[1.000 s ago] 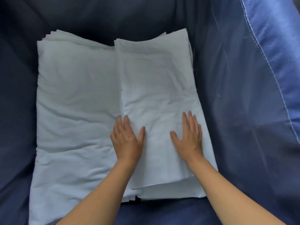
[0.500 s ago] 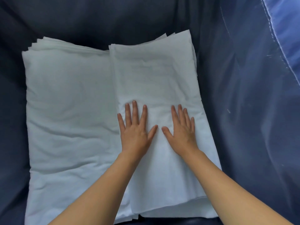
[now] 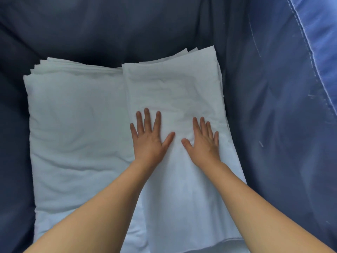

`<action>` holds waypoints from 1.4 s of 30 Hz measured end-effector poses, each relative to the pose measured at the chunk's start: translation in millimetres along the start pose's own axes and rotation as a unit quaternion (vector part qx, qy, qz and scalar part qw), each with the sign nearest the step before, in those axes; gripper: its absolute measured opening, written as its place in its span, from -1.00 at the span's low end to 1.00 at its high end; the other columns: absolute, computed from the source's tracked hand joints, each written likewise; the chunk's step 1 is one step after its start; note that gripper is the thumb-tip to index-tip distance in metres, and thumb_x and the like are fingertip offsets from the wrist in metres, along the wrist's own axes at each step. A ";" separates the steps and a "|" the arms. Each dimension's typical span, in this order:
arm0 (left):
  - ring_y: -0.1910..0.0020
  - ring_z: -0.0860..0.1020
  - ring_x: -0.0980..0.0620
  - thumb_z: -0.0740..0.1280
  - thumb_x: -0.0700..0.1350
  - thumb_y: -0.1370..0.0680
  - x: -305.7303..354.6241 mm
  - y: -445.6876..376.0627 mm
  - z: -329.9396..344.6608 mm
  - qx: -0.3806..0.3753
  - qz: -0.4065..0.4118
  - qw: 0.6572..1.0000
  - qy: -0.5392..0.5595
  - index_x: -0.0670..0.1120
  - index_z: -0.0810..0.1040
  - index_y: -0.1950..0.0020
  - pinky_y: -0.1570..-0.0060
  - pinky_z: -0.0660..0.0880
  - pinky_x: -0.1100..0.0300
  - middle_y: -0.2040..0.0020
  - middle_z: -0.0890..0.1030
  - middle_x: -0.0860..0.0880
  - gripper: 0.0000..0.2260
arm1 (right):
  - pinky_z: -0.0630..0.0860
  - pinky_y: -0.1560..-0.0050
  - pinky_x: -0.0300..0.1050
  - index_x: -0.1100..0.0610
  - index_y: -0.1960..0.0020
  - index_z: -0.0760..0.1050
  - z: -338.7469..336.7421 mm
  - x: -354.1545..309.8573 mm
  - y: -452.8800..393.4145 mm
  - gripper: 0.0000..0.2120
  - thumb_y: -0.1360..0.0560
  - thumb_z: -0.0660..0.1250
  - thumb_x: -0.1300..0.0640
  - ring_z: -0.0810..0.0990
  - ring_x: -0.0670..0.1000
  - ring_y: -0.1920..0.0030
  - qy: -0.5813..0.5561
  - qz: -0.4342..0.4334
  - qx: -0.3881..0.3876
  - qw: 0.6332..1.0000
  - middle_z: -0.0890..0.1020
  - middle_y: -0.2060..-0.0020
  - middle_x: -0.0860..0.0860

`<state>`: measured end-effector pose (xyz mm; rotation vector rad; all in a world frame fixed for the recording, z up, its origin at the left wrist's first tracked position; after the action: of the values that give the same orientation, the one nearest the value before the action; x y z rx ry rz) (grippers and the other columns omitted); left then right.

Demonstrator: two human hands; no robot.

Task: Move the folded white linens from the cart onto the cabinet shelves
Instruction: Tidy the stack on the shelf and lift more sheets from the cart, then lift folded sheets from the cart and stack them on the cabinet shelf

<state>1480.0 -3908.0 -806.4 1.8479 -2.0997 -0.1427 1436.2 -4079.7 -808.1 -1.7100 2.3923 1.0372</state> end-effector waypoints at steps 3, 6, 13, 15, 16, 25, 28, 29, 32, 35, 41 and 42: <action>-0.58 -0.33 -0.12 0.03 0.37 -0.59 5.2 3.7 -4.6 -0.014 0.000 1.000 -0.003 0.07 -0.12 -0.64 -0.53 -0.24 -0.19 -0.63 -0.26 -0.07 -0.26 | -0.22 -0.56 0.17 -0.01 -0.62 -0.21 -4.4 -2.5 2.6 -0.24 -0.62 0.16 -0.16 -0.24 0.05 -0.60 -0.018 0.012 -0.013 1.000 -0.19 -0.61 0.00; -0.60 -0.27 -0.12 0.06 0.33 -0.60 10.9 7.7 -13.4 -0.029 -0.018 0.999 0.017 0.06 -0.06 -0.64 -0.52 -0.20 -0.21 -0.64 -0.19 -0.07 -0.29 | -0.12 -0.57 0.13 0.03 -0.63 -0.09 -13.9 -6.5 4.7 -0.27 -0.62 0.18 -0.15 -0.14 0.07 -0.60 -0.068 0.024 -0.013 0.997 -0.09 -0.62 0.02; -0.27 0.48 -0.15 0.01 0.21 -0.67 23.6 16.6 -89.9 0.001 -0.136 0.966 0.221 -0.07 0.51 -0.33 -0.51 0.03 -0.17 -0.18 0.61 -0.08 -0.51 | 0.21 -0.46 -0.09 0.05 -0.59 0.16 -71.7 -37.2 36.2 -0.42 -0.65 0.15 -0.14 0.24 0.03 -0.53 -0.256 0.012 0.023 0.966 0.27 -0.54 0.00; -0.12 0.52 -0.17 -0.01 0.23 -0.67 23.0 25.2 -117.9 0.025 -0.154 0.950 0.271 -0.11 0.53 -0.22 -0.44 0.20 -0.18 -0.03 0.63 -0.09 -0.49 | 0.22 -0.46 -0.11 0.05 -0.57 0.20 -97.5 -52.9 50.4 -0.44 -0.65 0.15 -0.15 0.26 0.01 -0.52 -0.277 -0.014 0.046 0.960 0.31 -0.53 -0.01; -0.11 0.52 -0.17 -0.02 0.24 -0.66 22.9 32.2 -135.8 0.043 -0.154 0.943 0.293 -0.12 0.53 -0.17 -0.37 0.29 -0.17 -0.03 0.63 -0.11 -0.48 | 0.22 -0.45 -0.11 0.04 -0.57 0.21 -112.8 -63.0 58.8 -0.44 -0.65 0.15 -0.15 0.27 0.00 -0.51 -0.289 -0.027 0.052 0.955 0.33 -0.52 -0.02; -0.45 0.33 0.09 0.02 0.24 -0.67 45.5 110.9 -312.4 0.091 -0.146 0.836 0.521 0.01 0.41 -0.49 -0.43 0.21 0.15 -0.45 0.42 0.11 -0.50 | 0.27 -0.19 -0.23 0.06 -0.34 0.42 -249.1 -160.1 153.9 -0.59 -0.67 0.05 -0.17 0.42 -0.11 -0.22 -0.373 -0.109 0.045 0.920 0.53 -0.19 -0.16; -0.47 0.32 0.06 0.02 0.25 -0.67 52.4 141.2 -365.5 0.114 -0.131 0.811 0.558 -0.03 0.43 -0.45 -0.44 0.20 0.12 -0.45 0.41 0.06 -0.49 | 0.27 -0.11 -0.22 0.07 -0.21 0.45 -289.9 -185.1 194.5 -0.64 -0.69 0.02 -0.12 0.44 -0.08 -0.11 -0.394 -0.133 0.061 0.907 0.53 -0.01 -0.13; -0.48 0.33 0.06 0.02 0.25 -0.67 54.0 156.3 -386.3 0.124 -0.120 0.804 0.569 -0.03 0.42 -0.47 -0.46 0.19 0.11 -0.46 0.40 0.05 -0.48 | 0.32 -0.13 -0.17 0.14 -0.22 0.47 -301.5 -194.5 211.1 -0.59 -0.69 0.01 -0.13 0.48 -0.03 -0.16 -0.400 -0.146 0.065 0.903 0.57 -0.08 -0.03; -0.44 0.39 0.06 0.00 0.23 -0.68 51.0 203.3 -445.8 0.181 -0.090 0.785 0.586 -0.03 0.41 -0.49 -0.49 0.21 0.07 -0.47 0.42 0.02 -0.48 | 0.44 -0.30 0.07 0.34 -0.24 0.40 -332.6 -221.3 263.3 -0.45 -0.69 0.01 -0.15 0.48 0.18 -0.29 -0.412 -0.171 0.067 0.892 0.53 -0.25 0.24; -0.34 0.48 0.11 -0.03 0.24 -0.68 45.0 240.2 -495.2 0.227 -0.069 0.758 0.607 0.00 0.47 -0.45 -0.48 0.26 0.00 -0.42 0.48 0.03 -0.48 | 0.39 -0.38 0.13 0.19 -0.18 0.46 -357.8 -244.9 304.0 -0.50 -0.67 -0.01 -0.20 0.50 0.10 -0.27 -0.433 -0.188 0.053 0.880 0.58 -0.21 0.12; -0.36 0.47 0.07 -0.09 0.28 -0.67 41.3 289.3 -584.0 0.218 -0.020 0.703 0.677 0.03 0.45 -0.46 -0.44 0.29 0.00 -0.43 0.47 0.00 -0.45 | 0.35 -0.44 0.06 0.09 -0.52 0.31 -406.3 -286.0 375.5 -0.40 -0.65 -0.02 -0.26 0.45 -0.04 -0.34 -0.485 -0.211 0.072 0.846 0.54 -0.30 -0.03; -0.35 0.47 0.06 -0.09 0.29 -0.66 39.3 297.1 -594.7 0.212 -0.008 0.700 0.682 0.04 0.45 -0.45 -0.41 0.31 -0.01 -0.42 0.47 0.00 -0.44 | 0.37 -0.43 0.04 0.10 -0.53 0.29 -411.4 -292.6 388.2 -0.40 -0.65 -0.03 -0.26 0.46 -0.04 -0.33 -0.494 -0.215 0.073 0.839 0.53 -0.33 -0.01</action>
<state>1383.7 -3815.1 -154.1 1.2939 -0.9899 1.3734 1365.8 -3982.1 -182.7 -1.1131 1.3158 1.1880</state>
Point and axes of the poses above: each hand's wrist, its own y-axis away from the middle knuckle, its own z-axis out of the palm, x = y × z, the point moved 3 cm from there along -y, towards the middle knuckle
